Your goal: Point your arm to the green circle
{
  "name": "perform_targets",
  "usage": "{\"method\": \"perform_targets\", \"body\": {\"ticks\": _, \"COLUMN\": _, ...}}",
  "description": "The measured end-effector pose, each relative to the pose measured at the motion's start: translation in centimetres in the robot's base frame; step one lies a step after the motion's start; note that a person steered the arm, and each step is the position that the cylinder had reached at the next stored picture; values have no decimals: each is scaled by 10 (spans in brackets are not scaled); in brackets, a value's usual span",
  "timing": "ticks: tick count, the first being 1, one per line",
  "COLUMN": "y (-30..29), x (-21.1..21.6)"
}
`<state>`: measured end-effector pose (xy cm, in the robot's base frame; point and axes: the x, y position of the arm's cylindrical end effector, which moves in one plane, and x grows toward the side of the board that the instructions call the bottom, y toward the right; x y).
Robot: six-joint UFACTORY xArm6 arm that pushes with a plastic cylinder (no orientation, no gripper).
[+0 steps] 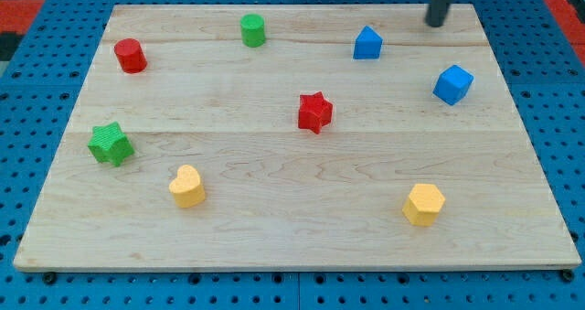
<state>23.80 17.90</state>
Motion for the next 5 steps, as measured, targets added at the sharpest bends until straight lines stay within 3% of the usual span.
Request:
{"method": "perform_targets", "body": {"ticks": 3, "y": -186, "x": 9}}
{"method": "perform_targets", "body": {"ticks": 5, "y": -188, "x": -6}}
